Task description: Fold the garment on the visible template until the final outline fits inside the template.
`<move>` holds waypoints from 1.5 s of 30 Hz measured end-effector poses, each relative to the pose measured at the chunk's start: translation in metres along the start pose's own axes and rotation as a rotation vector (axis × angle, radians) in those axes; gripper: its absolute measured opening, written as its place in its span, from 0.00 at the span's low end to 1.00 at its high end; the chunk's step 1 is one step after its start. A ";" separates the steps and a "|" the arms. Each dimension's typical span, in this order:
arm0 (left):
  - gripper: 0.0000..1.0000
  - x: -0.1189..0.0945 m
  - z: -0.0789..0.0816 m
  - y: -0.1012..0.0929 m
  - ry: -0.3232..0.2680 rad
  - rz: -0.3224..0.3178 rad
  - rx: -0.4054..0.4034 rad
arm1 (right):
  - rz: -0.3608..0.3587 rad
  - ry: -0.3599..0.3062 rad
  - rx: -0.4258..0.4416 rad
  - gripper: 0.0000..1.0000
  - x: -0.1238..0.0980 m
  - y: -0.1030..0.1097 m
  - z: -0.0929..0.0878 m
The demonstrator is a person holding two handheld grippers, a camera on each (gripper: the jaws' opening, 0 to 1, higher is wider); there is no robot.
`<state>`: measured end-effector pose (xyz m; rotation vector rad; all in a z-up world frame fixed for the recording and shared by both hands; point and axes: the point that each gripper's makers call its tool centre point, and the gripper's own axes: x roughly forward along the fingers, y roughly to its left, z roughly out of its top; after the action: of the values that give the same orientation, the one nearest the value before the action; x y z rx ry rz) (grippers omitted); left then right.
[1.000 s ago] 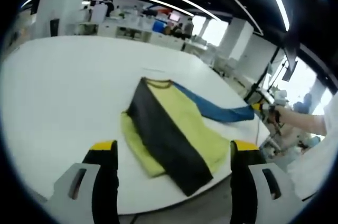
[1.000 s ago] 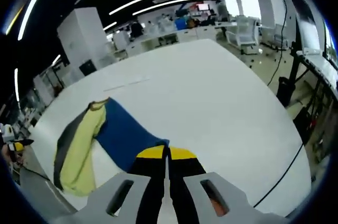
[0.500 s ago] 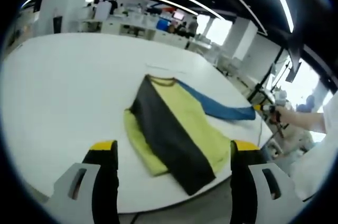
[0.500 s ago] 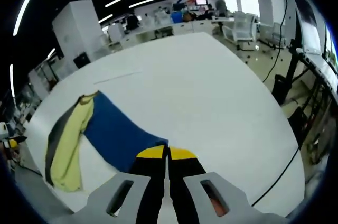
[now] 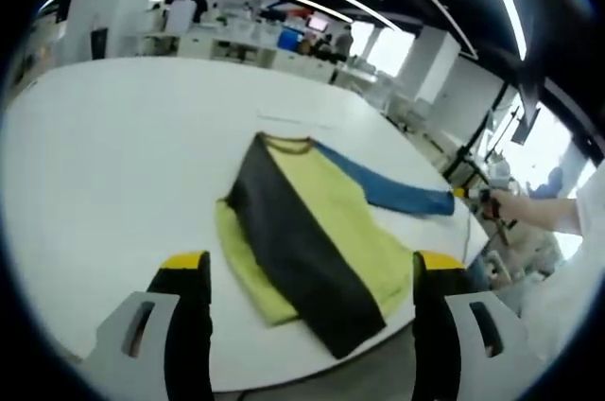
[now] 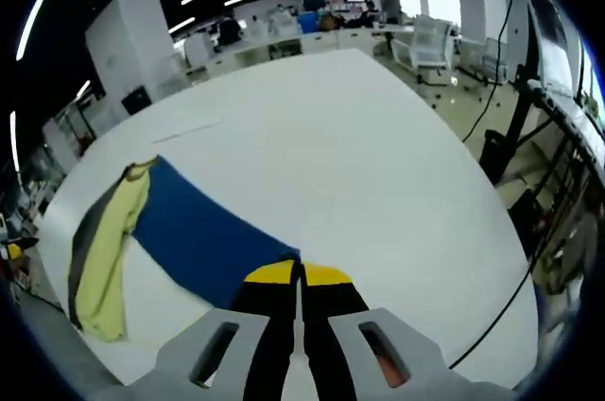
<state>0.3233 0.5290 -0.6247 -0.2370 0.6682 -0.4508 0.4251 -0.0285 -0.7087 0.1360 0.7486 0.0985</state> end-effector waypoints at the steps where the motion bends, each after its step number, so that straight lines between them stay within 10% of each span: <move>1: 0.85 0.001 0.001 0.000 0.001 0.000 0.000 | -0.001 0.001 0.001 0.02 0.001 -0.001 0.000; 45: 0.84 0.033 0.001 0.006 0.055 0.029 -0.025 | -0.072 0.074 -0.029 0.02 0.051 -0.058 0.013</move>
<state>0.3490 0.5188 -0.6439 -0.2392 0.7305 -0.4221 0.4733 -0.0803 -0.7423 0.0777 0.8250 0.0465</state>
